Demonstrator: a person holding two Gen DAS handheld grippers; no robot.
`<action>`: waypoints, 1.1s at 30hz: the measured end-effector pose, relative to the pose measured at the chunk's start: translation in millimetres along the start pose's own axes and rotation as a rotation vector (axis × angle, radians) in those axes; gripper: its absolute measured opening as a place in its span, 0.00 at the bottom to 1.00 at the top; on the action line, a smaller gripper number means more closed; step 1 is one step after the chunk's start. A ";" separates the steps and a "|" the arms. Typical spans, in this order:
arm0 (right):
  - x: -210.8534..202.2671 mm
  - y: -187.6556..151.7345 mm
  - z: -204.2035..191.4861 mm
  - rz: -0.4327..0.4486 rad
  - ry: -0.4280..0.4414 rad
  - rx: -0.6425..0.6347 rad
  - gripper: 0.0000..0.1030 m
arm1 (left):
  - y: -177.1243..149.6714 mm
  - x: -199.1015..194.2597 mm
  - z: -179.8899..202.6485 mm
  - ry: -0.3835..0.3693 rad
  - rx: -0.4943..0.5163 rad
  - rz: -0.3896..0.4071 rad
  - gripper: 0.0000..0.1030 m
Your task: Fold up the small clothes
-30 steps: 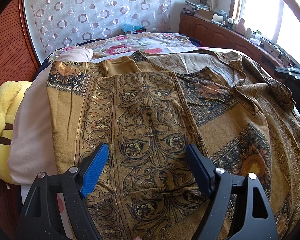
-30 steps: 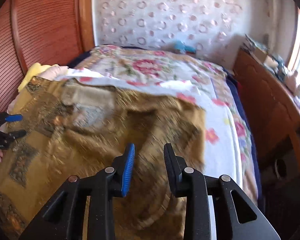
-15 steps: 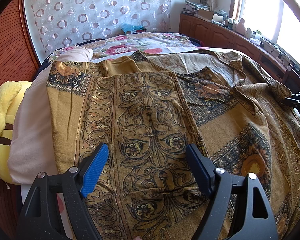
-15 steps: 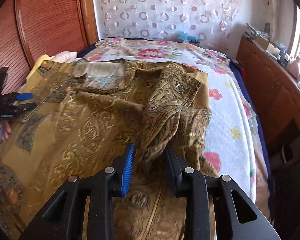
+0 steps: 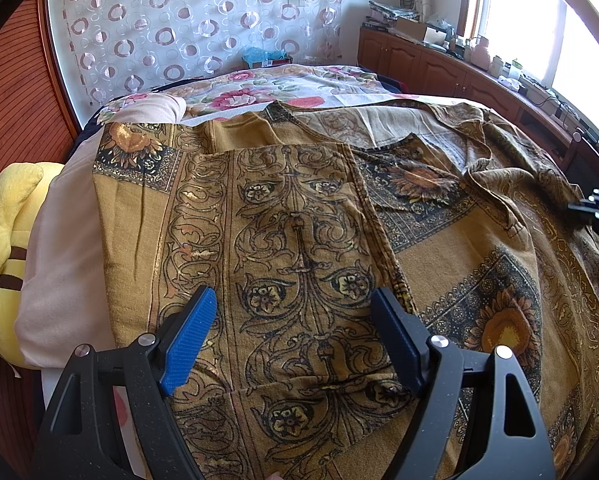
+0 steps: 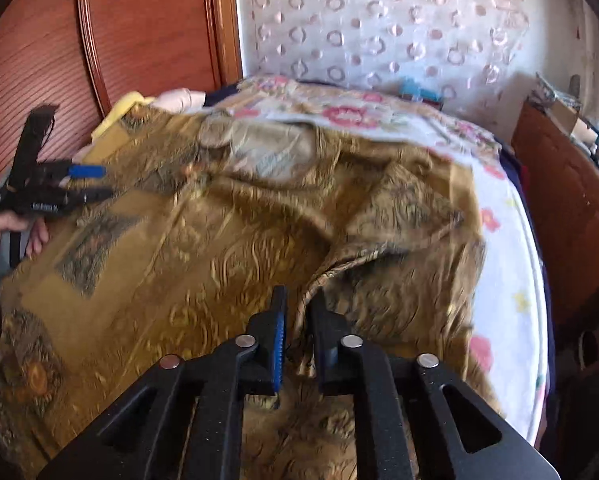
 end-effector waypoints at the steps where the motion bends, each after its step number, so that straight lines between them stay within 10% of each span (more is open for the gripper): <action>1: -1.2 -2.2 1.9 -0.004 0.006 0.004 0.17 | 0.1 -0.1 0.3 0.000 0.000 0.000 0.78; 14: -38.8 7.4 44.1 0.071 -0.015 0.110 0.28 | -0.2 -0.1 0.2 0.000 0.000 0.000 0.78; 30: 46.5 45.9 87.8 -0.117 -0.044 0.334 0.27 | 0.6 0.3 -0.3 0.010 -0.005 0.004 0.78; 33: 53.0 52.3 76.0 -0.111 -0.032 0.268 0.15 | 2.9 -6.8 -3.6 0.017 -0.018 0.031 0.78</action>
Point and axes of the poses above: each gripper's, at about its wrist camera, not at the fingertips, and x roughly the way its jaws point, z to its right, y to its top, the point moved 10 cm from there along x, roughly the way its jaws point, and after that the axes turned 9 degrees about -y, right-handed, at the moved point
